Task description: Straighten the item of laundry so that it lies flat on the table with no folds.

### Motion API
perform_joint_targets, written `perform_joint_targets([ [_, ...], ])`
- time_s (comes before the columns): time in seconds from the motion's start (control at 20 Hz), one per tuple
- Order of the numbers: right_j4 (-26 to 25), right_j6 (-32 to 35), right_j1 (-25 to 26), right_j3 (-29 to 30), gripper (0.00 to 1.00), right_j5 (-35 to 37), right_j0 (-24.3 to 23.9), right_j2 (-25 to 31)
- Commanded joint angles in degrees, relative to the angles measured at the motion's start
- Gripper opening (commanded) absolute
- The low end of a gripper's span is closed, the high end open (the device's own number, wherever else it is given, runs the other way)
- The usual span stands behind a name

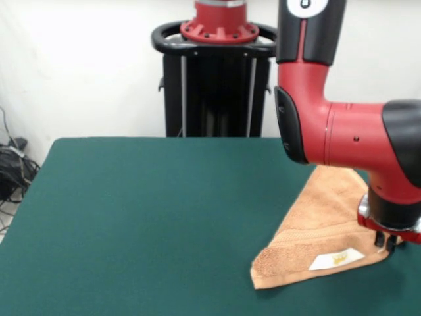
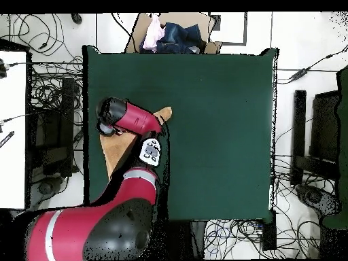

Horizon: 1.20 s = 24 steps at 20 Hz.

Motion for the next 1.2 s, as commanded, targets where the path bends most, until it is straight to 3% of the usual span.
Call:
perform_joint_targets([
  [0.05,1.2,21.2,7.4,-2.4,0.00,0.5,3.7,2.1],
  [0.95,1.5,23.9,7.0,-3.5,0.00,4.2,3.7,1.1],
  [1.2,0.8,25.3,5.4,-4.7,0.00,9.0,2.9,0.0],
])
